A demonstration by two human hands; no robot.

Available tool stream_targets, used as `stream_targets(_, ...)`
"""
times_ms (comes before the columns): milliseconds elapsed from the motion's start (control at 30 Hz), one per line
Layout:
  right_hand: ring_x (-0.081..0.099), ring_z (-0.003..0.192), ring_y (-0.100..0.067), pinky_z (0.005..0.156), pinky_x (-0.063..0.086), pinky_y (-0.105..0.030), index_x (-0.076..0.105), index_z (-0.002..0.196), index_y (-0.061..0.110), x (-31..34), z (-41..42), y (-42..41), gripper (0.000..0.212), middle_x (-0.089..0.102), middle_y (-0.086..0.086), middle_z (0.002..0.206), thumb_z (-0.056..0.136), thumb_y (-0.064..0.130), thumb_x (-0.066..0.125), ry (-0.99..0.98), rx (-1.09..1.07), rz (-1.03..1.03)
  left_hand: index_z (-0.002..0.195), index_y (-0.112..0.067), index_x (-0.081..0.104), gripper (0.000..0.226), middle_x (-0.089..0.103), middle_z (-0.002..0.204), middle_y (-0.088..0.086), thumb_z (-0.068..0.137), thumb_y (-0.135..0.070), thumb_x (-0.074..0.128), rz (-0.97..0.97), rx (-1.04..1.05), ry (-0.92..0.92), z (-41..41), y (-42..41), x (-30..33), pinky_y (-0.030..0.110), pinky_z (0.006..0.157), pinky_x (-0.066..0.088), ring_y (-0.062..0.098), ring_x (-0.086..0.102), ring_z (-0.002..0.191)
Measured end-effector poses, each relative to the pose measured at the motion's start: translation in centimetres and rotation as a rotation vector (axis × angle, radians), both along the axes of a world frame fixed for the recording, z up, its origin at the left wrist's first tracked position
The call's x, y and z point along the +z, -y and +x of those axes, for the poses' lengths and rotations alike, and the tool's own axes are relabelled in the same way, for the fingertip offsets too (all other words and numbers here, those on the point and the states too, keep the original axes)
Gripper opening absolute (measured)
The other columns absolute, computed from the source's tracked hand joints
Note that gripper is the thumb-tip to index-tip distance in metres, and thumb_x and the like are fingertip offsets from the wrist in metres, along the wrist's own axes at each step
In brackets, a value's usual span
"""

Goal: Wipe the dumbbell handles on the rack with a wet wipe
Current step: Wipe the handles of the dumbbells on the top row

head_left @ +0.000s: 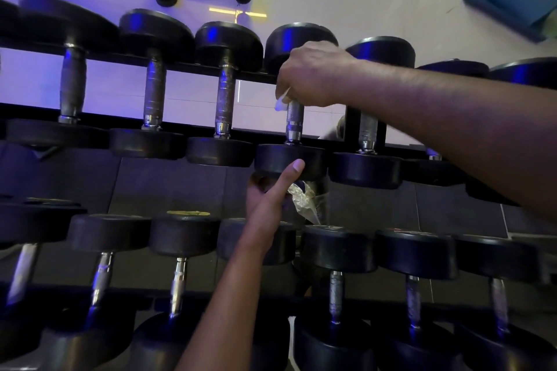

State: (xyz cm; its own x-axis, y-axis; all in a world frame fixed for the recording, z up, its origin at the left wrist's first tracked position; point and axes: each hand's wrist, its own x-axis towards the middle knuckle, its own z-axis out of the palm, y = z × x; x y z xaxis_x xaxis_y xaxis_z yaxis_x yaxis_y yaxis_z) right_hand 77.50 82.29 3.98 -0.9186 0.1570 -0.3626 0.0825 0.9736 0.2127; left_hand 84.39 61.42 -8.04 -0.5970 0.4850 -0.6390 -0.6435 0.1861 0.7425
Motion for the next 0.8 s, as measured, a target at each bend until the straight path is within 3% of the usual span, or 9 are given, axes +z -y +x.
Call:
stream_targets(100, 0.065, 0.091, -0.025, 0.070, 0.053, -0.033, 0.077, 0.113, 0.038, -0.4, 0.0, 1.4, 0.030, 0.074, 0.010, 0.101, 0.093, 0.020, 0.065, 0.146, 0.011, -0.050, 0.122, -0.032, 0.068, 0.076, 0.081, 0.101, -0.018, 0.059, -0.067, 0.090, 0.000, 0.019, -0.004, -0.2, 0.1, -0.4, 0.034, 0.089, 0.058, 0.012, 0.076, 0.101)
stream_targets(233, 0.062, 0.091, -0.022, 0.070, 0.050, -0.031, 0.076, 0.116, 0.041, -1.0, 0.2, 2.7, 0.027, 0.074, 0.009, 0.107, 0.094, 0.028, 0.069, 0.248, 0.025, -0.141, 0.127, -0.026, 0.070, 0.083, 0.079, 0.099, -0.015, 0.062, -0.070, 0.097, 0.011, -0.008, -0.056, -0.1, 0.0, -1.3, 0.033, 0.085, 0.054, 0.005, 0.073, 0.088)
stream_targets(400, 0.067, 0.093, -0.019, 0.082, 0.062, -0.039, 0.079, 0.111, 0.039, -2.2, 1.2, 2.6, 0.026, 0.075, 0.009, 0.098, 0.091, 0.025, 0.070, 0.237, -0.053, -0.297, 0.127, -0.027, 0.068, 0.085, 0.078, 0.102, -0.013, 0.059, -0.071, 0.096, 0.020, -0.014, -0.070, -0.1, -0.1, -2.0, 0.040, 0.091, 0.057, 0.008, 0.071, 0.090)
stream_targets(533, 0.069, 0.088, -0.003, 0.078, 0.056, -0.025, 0.082, 0.101, 0.040, -2.6, 3.4, 0.7, 0.012, 0.077, 0.018, 0.089, 0.090, 0.040, 0.079, 0.078, -0.242, -0.596, 0.117, -0.032, 0.070, 0.067, 0.079, 0.095, -0.017, 0.067, -0.069, 0.095, -0.004, 0.007, -0.076, 0.4, -0.3, -1.3, 0.032, 0.082, 0.054, 0.005, 0.070, 0.083)
stream_targets(633, 0.063, 0.070, 0.007, 0.065, 0.046, -0.013, 0.084, 0.103, 0.030, -3.1, 7.1, -1.0, 0.012, 0.071, 0.029, 0.074, 0.093, 0.033, 0.079, -0.149, -0.432, -0.834, 0.104, -0.027, 0.074, 0.064, 0.075, 0.084, -0.017, 0.070, -0.079, 0.086, -0.088, 0.005, -0.035, 1.7, -0.1, -1.0, 0.036, 0.077, 0.054, 0.010, 0.067, 0.078)
stream_targets(700, 0.056, 0.063, 0.004, 0.063, 0.043, -0.014, 0.083, 0.105, 0.020, -3.2, 10.0, -2.0, 0.013, 0.071, 0.017, 0.072, 0.096, 0.027, 0.078, -0.295, -0.591, -1.021, 0.103, -0.025, 0.075, 0.070, 0.075, 0.088, -0.009, 0.066, -0.085, 0.077, -0.094, -0.046, -0.015, 2.7, 0.3, -1.0, 0.037, 0.075, 0.053, 0.017, 0.066, 0.078)
stream_targets(800, 0.061, 0.073, -0.013, 0.067, 0.050, -0.027, 0.077, 0.108, 0.017, -3.1, 13.7, -3.6, 0.014, 0.078, -0.010, 0.088, 0.096, 0.024, 0.078, -0.451, -0.743, -1.161, 0.115, -0.021, 0.075, 0.082, 0.078, 0.097, 0.003, 0.064, -0.085, 0.075, -0.086, -0.161, -0.053, 4.9, -0.1, -0.8, 0.034, 0.069, 0.049, 0.018, 0.064, 0.077)
